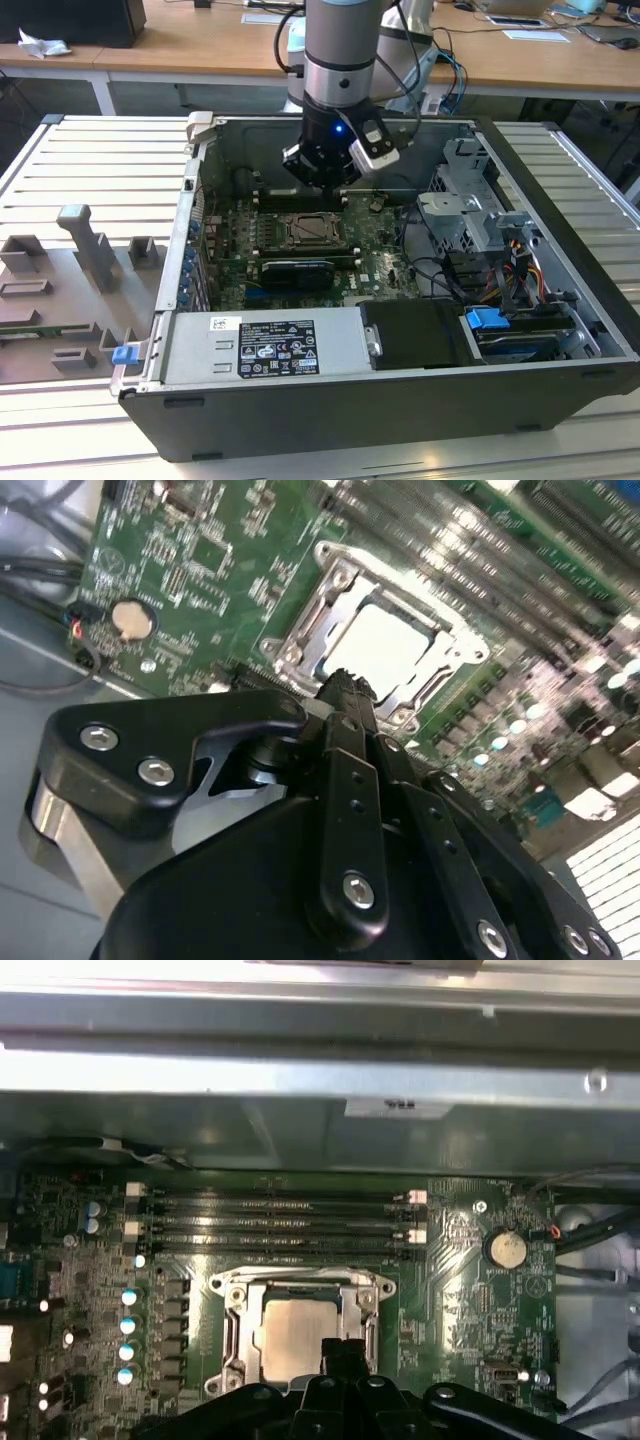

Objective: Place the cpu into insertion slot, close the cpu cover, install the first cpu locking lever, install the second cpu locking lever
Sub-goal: 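Install the second cpu locking lever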

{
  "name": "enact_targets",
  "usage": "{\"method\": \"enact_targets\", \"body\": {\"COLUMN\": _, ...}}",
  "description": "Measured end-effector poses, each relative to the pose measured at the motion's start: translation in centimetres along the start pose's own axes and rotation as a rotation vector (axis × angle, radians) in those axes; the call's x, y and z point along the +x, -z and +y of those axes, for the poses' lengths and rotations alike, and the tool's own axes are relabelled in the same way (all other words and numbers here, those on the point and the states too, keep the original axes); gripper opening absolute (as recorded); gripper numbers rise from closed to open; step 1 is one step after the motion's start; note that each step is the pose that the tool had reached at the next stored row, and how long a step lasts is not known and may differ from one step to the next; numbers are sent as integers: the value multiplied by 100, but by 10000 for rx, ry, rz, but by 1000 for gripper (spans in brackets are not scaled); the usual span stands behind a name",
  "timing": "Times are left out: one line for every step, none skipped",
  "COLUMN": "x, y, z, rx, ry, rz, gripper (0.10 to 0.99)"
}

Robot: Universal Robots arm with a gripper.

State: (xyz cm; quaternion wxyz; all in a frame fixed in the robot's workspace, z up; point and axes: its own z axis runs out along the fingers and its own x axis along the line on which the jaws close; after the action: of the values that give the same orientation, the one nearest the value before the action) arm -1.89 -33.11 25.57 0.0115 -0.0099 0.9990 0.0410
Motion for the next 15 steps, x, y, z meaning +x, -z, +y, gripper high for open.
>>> {"method": "enact_targets", "body": {"x": 5, "y": 4, "z": -47, "rx": -15, "ry": 0, "rz": -1, "gripper": 106}}
{"method": "enact_targets", "body": {"x": 8, "y": 6, "z": -77, "rx": -24, "ry": 1, "rz": -2, "gripper": 106}}
{"method": "enact_targets", "body": {"x": 11, "y": 8, "z": -108, "rx": -29, "ry": 1, "rz": -1, "gripper": 106}}
{"method": "enact_targets", "body": {"x": 14, "y": 10, "z": -143, "rx": -31, "ry": 1, "rz": -1, "gripper": 106}}
{"method": "enact_targets", "body": {"x": 14, "y": 9, "z": -163, "rx": -32, "ry": 6, "rz": -1, "gripper": 106}}
{"method": "enact_targets", "body": {"x": 14, "y": 8, "z": -177, "rx": -31, "ry": 14, "rz": 0, "gripper": 106}}
{"method": "enact_targets", "body": {"x": 15, "y": 6, "z": -186, "rx": -32, "ry": 23, "rz": 1, "gripper": 106}}
{"method": "enact_targets", "body": {"x": 15, "y": 4, "z": -194, "rx": -34, "ry": 28, "rz": 4, "gripper": 106}}
{"method": "enact_targets", "body": {"x": 15, "y": 2, "z": -201, "rx": -44, "ry": 31, "rz": 7, "gripper": 106}}
{"method": "enact_targets", "body": {"x": 15, "y": 0, "z": -208, "rx": -64, "ry": 31, "rz": 7, "gripper": 106}}
{"method": "enact_targets", "body": {"x": 16, "y": -1, "z": -216, "rx": -104, "ry": 29, "rz": 6, "gripper": 106}}
{"method": "enact_targets", "body": {"x": 16, "y": -1, "z": -235, "rx": -186, "ry": 28, "rz": 6, "gripper": 106}}
{"method": "enact_targets", "body": {"x": 17, "y": -1, "z": -272, "rx": -255, "ry": 27, "rz": 4, "gripper": 106}}
{"method": "enact_targets", "body": {"x": 17, "y": 0, "z": -309, "rx": -282, "ry": 27, "rz": 2, "gripper": 106}}
{"method": "enact_targets", "body": {"x": 18, "y": 1, "z": -339, "rx": -295, "ry": 26, "rz": 2, "gripper": 106}}
